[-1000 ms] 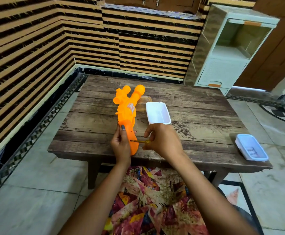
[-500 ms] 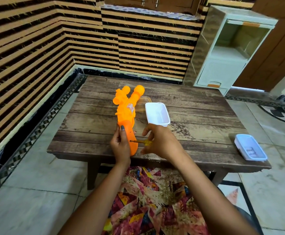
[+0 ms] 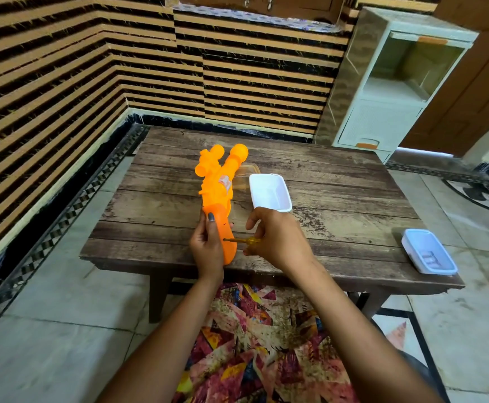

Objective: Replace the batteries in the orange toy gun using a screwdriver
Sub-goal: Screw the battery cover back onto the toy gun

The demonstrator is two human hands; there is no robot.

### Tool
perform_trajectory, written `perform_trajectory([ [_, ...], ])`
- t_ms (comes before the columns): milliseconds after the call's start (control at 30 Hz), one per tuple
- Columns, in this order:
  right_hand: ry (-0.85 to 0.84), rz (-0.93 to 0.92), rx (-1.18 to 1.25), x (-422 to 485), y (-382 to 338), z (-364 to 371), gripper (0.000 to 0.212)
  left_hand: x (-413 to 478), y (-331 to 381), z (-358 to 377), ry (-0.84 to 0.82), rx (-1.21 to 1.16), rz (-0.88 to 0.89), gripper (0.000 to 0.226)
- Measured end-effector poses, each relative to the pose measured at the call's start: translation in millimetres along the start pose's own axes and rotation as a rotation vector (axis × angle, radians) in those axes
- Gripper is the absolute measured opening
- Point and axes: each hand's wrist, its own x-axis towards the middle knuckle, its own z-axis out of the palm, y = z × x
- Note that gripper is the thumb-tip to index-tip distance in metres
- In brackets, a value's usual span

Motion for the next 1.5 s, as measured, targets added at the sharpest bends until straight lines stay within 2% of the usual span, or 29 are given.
perform_trajectory([
  [67,0.082,0.017,0.002,0,0,2,0.031,0,0,0,0.008,-0.008,-0.007,0.061],
  [133,0.100,0.036,-0.001,1,0,4,0.024,1,-1,-1,0.010,-0.010,-0.014,0.063],
  [200,0.080,0.056,-0.030,2,-1,5,0.018,1,-1,0,0.008,-0.011,-0.021,0.051],
  [300,0.045,0.081,-0.064,4,2,7,0.022,1,-1,1,0.018,-0.028,-0.032,0.040],
  [400,0.000,0.112,0.048,3,8,4,0.029,3,0,3,0.031,-0.058,-0.052,0.036],
  [467,0.067,0.132,0.123,-1,13,4,0.028,4,0,4,0.059,-0.107,-0.095,0.037],
  [533,0.221,0.152,0.187,-6,18,3,0.024,5,1,3,0.089,-0.163,-0.137,0.038],
  [600,0.275,0.121,0.235,-10,19,1,0.017,7,1,3,0.101,-0.186,-0.162,0.038],
  [733,0.178,0.014,0.054,-14,12,0,0.008,6,1,2,0.081,-0.177,-0.160,0.041],
  [900,0.199,-0.060,-0.098,-16,4,4,0.013,3,2,2,0.066,-0.140,-0.128,0.038],
  [1067,0.213,-0.105,-0.110,-16,0,3,0.014,4,2,2,0.073,-0.134,-0.116,0.037],
  [1233,0.226,-0.138,-0.147,-16,-2,2,0.015,-1,8,3,0.060,-0.135,-0.108,0.021],
  [1500,0.214,-0.180,-0.233,-18,-9,5,0.020,-3,11,2,0.052,-0.089,-0.095,0.023],
])
